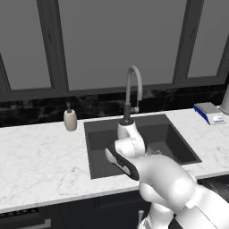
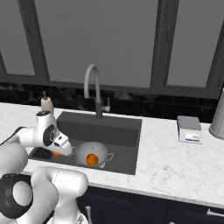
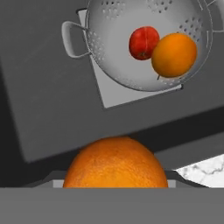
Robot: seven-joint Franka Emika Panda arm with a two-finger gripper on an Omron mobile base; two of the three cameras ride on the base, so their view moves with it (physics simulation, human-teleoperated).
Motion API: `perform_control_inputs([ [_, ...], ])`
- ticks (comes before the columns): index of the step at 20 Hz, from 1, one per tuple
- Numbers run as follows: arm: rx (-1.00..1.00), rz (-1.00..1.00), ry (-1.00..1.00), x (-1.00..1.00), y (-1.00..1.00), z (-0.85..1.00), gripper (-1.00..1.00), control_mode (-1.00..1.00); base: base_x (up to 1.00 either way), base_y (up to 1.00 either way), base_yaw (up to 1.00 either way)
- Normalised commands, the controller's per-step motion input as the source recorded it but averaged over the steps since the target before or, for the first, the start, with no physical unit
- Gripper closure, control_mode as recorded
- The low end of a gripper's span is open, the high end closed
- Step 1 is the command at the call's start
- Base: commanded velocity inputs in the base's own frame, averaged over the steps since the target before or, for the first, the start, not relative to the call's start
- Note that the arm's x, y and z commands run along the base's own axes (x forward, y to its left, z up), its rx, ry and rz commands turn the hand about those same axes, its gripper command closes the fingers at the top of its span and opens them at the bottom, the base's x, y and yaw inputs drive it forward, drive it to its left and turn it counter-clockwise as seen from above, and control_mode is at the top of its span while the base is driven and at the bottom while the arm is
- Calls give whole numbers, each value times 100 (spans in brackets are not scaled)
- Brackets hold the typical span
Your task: Put the colander in the sink, put the apple, orange, tangerine in the colander, and turn on the sink faucet and pour water over the colander.
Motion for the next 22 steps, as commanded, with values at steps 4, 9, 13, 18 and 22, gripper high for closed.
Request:
perform_control_inputs([
  [4,0,-1,0,32,-41,0,100,-100,0,0,0],
  [9,0,-1,0,45,-20,0,100,-100,0,0,0],
  [13,0,0,0,37,-23,0,100,-100,0,0,0],
  [18,0,0,0,14,-33,-20,100,-100,0,0,0],
  [22,0,-1,0,8,-13,-32,100,-100,0,0,0],
])
